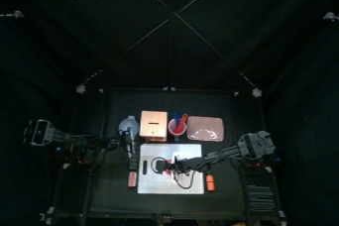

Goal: Get the cutter from the drawer then cut the dough then place the extra dough in the bowl
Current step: Cut the dough

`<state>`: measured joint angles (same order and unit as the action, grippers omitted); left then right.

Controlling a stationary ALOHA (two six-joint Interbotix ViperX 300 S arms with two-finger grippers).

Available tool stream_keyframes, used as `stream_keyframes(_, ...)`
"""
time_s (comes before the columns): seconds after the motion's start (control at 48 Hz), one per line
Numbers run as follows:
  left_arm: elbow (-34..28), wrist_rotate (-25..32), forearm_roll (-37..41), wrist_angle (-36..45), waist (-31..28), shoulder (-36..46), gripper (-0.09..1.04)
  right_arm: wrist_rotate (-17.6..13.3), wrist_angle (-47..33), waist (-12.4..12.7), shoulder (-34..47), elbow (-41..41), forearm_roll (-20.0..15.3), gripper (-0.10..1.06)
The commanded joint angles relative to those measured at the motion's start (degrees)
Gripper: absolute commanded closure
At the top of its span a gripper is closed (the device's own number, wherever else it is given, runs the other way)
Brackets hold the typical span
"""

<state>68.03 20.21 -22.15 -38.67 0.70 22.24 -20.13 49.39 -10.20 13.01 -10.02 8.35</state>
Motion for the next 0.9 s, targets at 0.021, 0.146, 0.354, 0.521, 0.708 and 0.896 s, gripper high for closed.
stream_keyframes(0.021, -0.4, 0.0, 0.0, -0.2, -0.3, 0.3, 0.65, 0.1, -0.3, 1.1, -1.1, 1.2, -0.1, 0.53)
stream_keyframes(0.146, -0.2, -0.1, 0.0, -0.2, -0.5, 0.3, 0.65, 0.1, -0.3, 1.6, -1.1, 1.4, -0.8, 0.54)
stream_keyframes(0.354, 0.1, -0.1, 0.0, -0.2, -1.0, 0.3, 0.65, 0.1, -0.3, 1.5, -0.5, 1.1, -2.3, 0.54)
stream_keyframes(0.521, 0.1, -0.2, 0.0, -0.2, -1.1, 0.3, 0.65, 0.1, -0.4, 1.6, 0.0, 1.4, -2.1, 0.54)
stream_keyframes(0.708, 0.4, -0.2, -0.1, -0.2, -1.4, 0.3, 0.65, 0.1, -0.4, 1.6, 0.5, 1.8, -2.0, 0.54)
stream_keyframes(0.896, 0.4, -0.2, -0.9, -0.2, -1.5, 0.3, 0.65, 0.1, -0.4, 1.8, 1.1, 1.9, -1.9, 0.54)
